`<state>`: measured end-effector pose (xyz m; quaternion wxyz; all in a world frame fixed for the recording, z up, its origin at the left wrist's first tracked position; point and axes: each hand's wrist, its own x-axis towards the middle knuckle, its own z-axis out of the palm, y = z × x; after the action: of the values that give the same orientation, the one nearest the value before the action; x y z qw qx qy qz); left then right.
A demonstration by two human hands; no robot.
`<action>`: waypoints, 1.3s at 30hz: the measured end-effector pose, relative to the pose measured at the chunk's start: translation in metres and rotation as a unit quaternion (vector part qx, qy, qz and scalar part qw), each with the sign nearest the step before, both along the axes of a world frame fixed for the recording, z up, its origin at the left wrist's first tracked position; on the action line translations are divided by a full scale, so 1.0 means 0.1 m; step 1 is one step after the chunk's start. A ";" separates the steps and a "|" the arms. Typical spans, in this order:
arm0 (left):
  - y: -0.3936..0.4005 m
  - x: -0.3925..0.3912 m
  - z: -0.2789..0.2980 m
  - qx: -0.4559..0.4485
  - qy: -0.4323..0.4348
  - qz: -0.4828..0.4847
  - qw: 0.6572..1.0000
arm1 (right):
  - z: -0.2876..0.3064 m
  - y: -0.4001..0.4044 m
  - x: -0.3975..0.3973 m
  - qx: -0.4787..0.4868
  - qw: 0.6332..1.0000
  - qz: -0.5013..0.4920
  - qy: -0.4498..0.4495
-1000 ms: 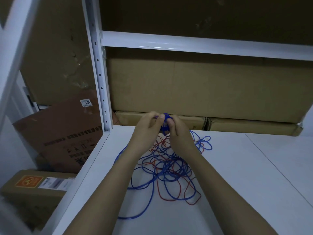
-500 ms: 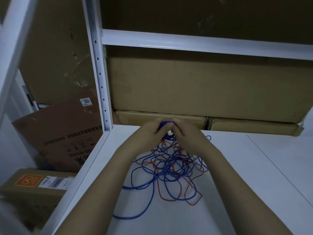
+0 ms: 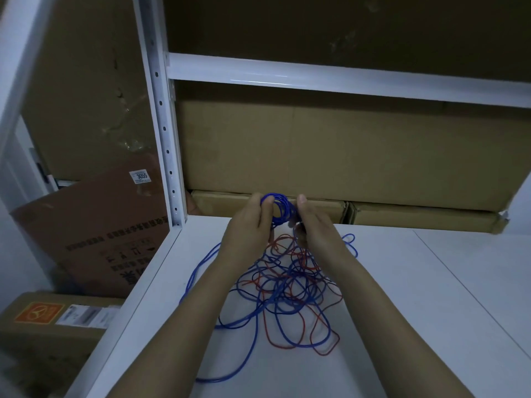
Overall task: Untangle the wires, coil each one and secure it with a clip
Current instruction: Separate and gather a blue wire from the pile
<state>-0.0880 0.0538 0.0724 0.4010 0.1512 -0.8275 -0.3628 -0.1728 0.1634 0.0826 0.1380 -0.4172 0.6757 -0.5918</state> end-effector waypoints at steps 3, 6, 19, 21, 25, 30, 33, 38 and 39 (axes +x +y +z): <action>0.07 -0.05 -0.03 -0.002 0.007 0.031 1.000 | -0.03 -0.08 0.11 -0.027 0.998 0.013 0.054; 0.13 -0.07 -0.06 0.093 0.014 -0.027 0.995 | -0.08 -0.18 0.11 -0.042 0.995 -0.039 0.081; -0.17 0.12 0.08 0.065 -0.110 -0.128 0.983 | 0.08 -0.14 -0.18 0.122 0.959 0.045 0.251; -0.12 0.08 0.08 0.096 -0.050 -0.105 0.988 | 0.02 -0.19 -0.12 0.029 0.983 0.032 0.178; 0.00 -0.03 0.01 0.131 0.025 -0.037 0.990 | -0.13 -0.30 -0.03 -0.088 0.994 -0.005 0.060; -0.01 -0.08 -0.01 0.186 0.074 0.003 0.980 | -0.18 -0.26 -0.05 -0.024 0.992 -0.023 0.125; -0.05 -0.08 -0.01 0.197 0.062 0.009 0.979 | -0.19 -0.20 -0.11 0.033 0.987 -0.027 0.152; -0.06 -0.09 -0.02 0.188 0.033 0.007 0.982 | -0.10 -0.12 -0.20 0.013 0.998 -0.042 0.033; -0.06 -0.09 -0.02 0.182 0.028 0.007 0.983 | -0.08 -0.12 -0.22 0.004 0.999 -0.039 -0.015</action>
<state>-0.0969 0.0482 0.0699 0.3922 0.2171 -0.7351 -0.5086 -0.1945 0.1515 0.0742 0.1263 -0.3811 0.6917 -0.6004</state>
